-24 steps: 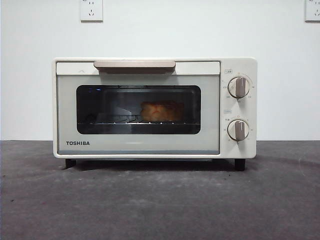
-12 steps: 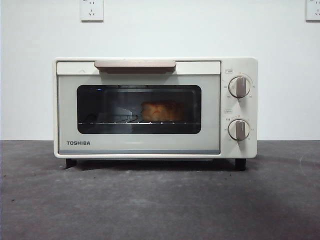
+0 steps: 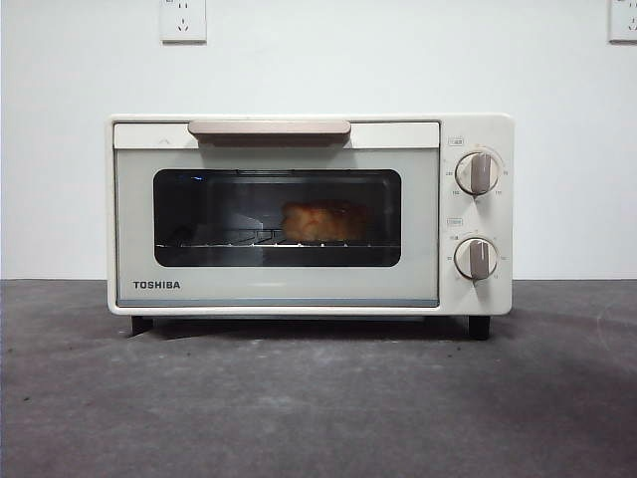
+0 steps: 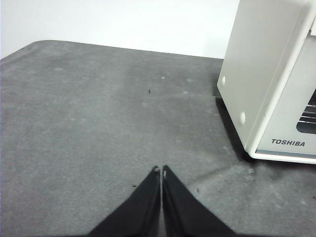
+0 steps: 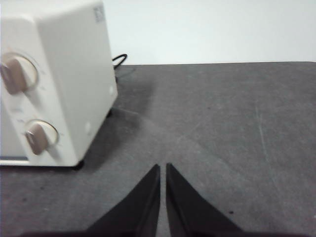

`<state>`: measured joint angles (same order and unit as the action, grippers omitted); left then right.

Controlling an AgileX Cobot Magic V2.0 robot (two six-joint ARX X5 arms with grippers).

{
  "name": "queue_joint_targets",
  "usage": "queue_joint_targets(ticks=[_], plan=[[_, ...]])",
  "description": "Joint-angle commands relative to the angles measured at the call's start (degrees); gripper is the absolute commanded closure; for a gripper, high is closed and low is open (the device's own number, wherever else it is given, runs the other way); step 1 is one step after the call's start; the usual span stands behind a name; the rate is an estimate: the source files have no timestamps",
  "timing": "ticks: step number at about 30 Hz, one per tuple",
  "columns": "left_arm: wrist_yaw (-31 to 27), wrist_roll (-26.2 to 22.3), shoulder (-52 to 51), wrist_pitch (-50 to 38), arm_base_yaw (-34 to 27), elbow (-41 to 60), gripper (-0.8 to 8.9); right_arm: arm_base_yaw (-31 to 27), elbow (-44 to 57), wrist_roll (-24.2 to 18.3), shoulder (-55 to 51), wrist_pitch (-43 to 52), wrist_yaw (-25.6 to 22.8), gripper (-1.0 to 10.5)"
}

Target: The left arm flap open the oven, the right arm pick bread and place it into oven, the left arm flap close the oven

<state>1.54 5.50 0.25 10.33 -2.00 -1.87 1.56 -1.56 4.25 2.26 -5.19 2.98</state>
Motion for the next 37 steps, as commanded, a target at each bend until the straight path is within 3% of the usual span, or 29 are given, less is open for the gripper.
queue_joint_targets(ticks=[1,7,37], plan=[[-0.3,-0.1,-0.1,0.4,0.0,1.1,8.02,0.1,1.0,-1.0,-1.8,-2.5,-2.1,9.3],[-0.3,-0.1,-0.1,0.4,0.0,1.1,8.02,0.2,1.0,-3.6,-2.1,-5.2,-4.1,9.3],[-0.3,-0.1,-0.1,0.4,0.0,1.1,8.01,0.2,1.0,-3.6,-2.1,-3.6,-3.0,9.3]])
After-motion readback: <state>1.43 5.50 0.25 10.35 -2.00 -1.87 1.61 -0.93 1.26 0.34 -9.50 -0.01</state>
